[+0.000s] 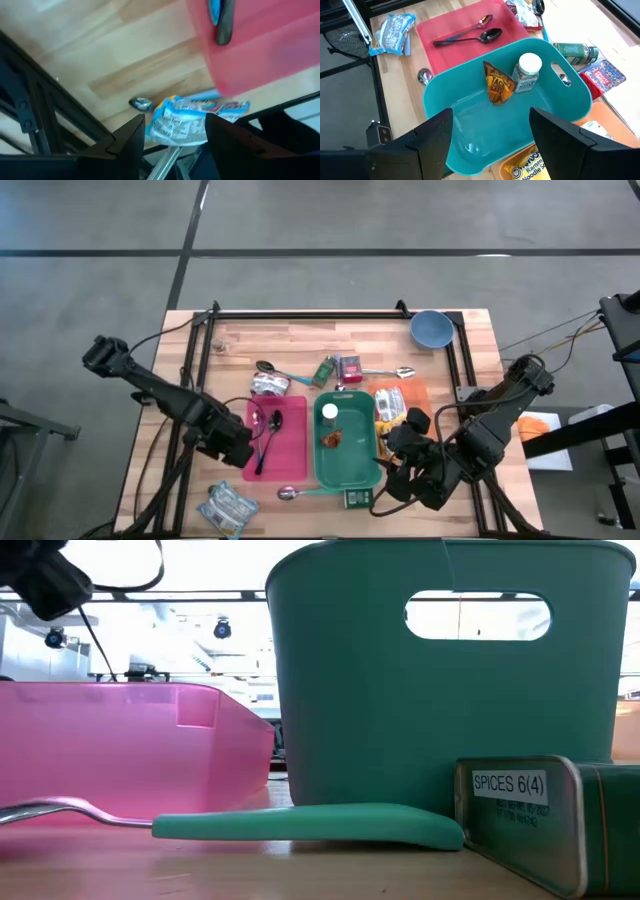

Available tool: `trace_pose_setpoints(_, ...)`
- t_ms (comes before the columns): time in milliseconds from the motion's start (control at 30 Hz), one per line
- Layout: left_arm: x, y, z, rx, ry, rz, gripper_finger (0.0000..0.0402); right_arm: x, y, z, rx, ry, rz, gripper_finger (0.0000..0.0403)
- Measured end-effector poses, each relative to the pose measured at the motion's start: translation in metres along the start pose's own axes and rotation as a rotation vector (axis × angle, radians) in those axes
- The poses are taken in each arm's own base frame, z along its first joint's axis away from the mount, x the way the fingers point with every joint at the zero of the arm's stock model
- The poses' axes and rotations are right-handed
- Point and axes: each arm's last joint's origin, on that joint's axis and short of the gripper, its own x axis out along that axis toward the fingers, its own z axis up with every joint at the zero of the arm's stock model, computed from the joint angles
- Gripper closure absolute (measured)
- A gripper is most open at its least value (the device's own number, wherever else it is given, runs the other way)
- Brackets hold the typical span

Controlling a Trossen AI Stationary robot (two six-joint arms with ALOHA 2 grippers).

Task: Pick & Place Food Item
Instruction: Put the blue noodle pack into the orange bin

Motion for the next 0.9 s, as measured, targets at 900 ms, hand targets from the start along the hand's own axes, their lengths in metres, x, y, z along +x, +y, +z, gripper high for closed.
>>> trace_pose_setpoints(900,0.089,0.024,-0.013,0.305,0.134,-0.17,0.0194,0.002,0.0,-0.002,0.004,0.004,-0.005,0.0145)
